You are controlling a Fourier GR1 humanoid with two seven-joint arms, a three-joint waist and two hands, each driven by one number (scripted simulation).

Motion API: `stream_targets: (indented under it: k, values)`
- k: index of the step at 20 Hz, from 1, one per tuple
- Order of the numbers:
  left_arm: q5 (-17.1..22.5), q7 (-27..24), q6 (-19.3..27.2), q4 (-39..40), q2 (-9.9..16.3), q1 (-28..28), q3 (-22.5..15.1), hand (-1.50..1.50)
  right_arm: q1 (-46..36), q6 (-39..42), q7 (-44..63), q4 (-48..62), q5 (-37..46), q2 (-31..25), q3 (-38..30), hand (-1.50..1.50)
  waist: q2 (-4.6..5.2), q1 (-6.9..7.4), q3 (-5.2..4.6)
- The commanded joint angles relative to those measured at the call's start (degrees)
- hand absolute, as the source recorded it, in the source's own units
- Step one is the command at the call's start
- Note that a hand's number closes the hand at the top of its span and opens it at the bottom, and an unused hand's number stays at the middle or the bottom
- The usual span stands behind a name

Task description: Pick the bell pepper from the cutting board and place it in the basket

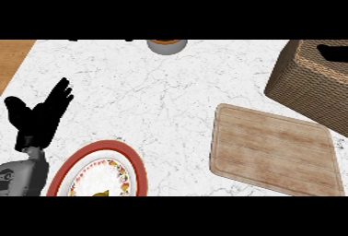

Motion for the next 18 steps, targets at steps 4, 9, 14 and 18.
stream_targets:
  k: [4,9,14,18]
  values:
    - [0.2,-0.2,-0.9,-2.1,0.6,1.1,0.7,0.0,-1.1,-4.1,-12.3,9.6,-5.8,-1.3,-1.2,-1.5,-0.04,0.16,-0.01]
    - [0.1,0.0,-0.9,-1.9,0.2,1.9,0.5,0.0,-1.0,-5.4,-10.8,5.0,-11.0,-2.8,-5.6,-1.5,-0.21,-0.13,-0.02]
    - [0.3,2.1,0.0,-0.4,0.4,-0.4,1.3,0.0,-0.4,-6.3,-9.7,0.8,-20.7,-5.4,-15.3,-1.5,-0.55,-1.36,0.02]
    - [0.5,-1.1,-1.1,0.4,0.8,1.5,2.0,0.0,6.4,-2.8,-11.3,-4.5,-28.5,-7.5,-21.0,-1.5,-0.49,-1.55,-0.01]
